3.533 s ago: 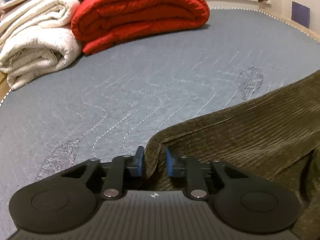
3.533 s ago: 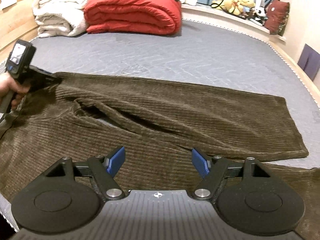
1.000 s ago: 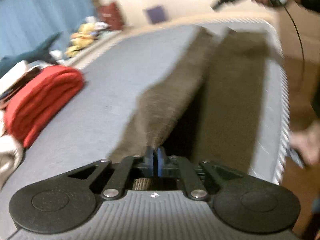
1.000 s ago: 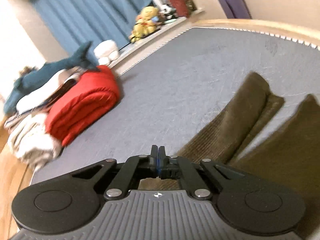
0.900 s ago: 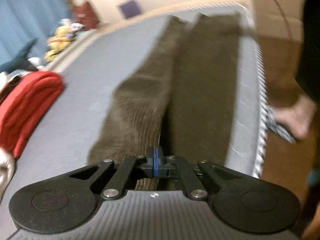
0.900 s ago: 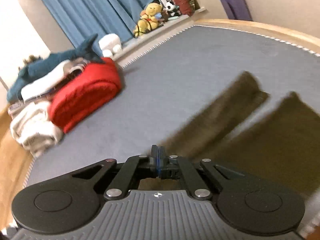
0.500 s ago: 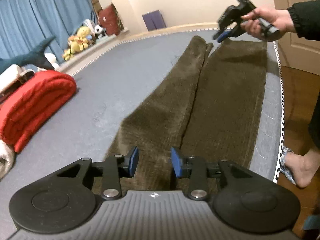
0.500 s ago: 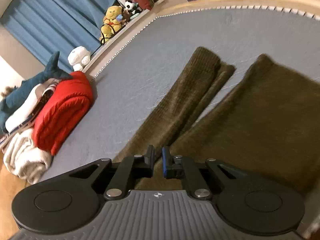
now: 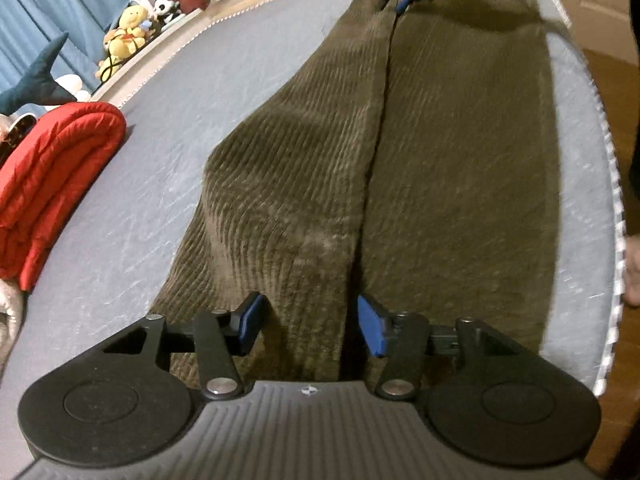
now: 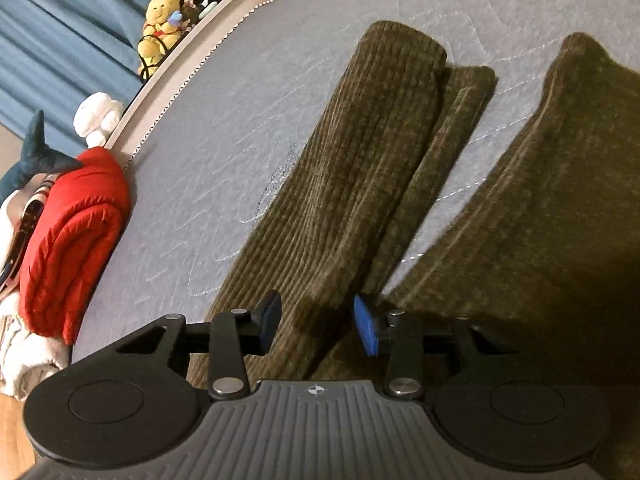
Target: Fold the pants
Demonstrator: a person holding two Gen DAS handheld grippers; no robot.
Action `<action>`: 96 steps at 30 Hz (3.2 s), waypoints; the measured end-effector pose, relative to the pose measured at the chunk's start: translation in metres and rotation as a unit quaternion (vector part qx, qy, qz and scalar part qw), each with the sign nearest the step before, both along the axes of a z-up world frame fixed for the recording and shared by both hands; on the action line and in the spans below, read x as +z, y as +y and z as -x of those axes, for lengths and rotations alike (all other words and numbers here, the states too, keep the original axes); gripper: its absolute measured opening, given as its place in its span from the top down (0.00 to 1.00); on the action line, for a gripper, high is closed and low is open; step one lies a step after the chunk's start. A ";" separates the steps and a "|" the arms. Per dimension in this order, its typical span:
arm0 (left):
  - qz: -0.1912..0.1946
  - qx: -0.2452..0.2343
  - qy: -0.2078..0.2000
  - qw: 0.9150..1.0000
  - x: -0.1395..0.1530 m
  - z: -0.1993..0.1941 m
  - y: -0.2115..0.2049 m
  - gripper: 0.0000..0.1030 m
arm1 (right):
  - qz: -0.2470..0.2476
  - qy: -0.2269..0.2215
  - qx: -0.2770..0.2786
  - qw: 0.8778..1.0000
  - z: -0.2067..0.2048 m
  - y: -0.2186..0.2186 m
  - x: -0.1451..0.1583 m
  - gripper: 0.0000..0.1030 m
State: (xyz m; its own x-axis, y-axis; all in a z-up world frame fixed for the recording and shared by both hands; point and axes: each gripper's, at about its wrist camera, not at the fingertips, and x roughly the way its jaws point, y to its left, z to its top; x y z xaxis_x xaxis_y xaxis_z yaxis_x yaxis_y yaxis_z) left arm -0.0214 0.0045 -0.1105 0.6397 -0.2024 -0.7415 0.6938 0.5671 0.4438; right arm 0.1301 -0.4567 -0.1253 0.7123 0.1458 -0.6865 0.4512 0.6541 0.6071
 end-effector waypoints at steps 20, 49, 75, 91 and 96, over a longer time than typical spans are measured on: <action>0.038 -0.094 0.055 0.993 0.054 0.040 0.039 0.87 | 0.175 0.012 -0.014 0.984 0.176 0.012 0.135 0.95; 0.174 0.081 -0.038 0.981 0.091 -0.002 0.037 0.36 | -0.073 0.075 -0.152 0.983 0.211 -0.111 0.032 0.56; 0.157 0.089 -0.054 0.982 0.089 -0.006 0.035 0.34 | -0.074 -0.008 -0.292 0.953 0.226 -0.137 0.044 0.89; 0.153 0.088 -0.055 0.983 0.088 -0.006 0.034 0.34 | 0.031 0.080 -0.355 0.931 0.222 -0.125 0.048 0.88; 0.153 0.090 -0.056 0.982 0.089 -0.005 0.034 0.30 | 0.103 0.105 -0.397 0.906 0.215 -0.122 0.065 0.64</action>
State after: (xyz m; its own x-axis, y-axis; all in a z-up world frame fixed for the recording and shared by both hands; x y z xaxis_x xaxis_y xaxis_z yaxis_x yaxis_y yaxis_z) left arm -0.0165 0.0380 -0.0217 0.7604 -0.2808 -0.5856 0.5259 0.7953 0.3015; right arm -0.0854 -0.5789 -0.0599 0.3873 -0.5027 -0.7729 0.9205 0.1627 0.3554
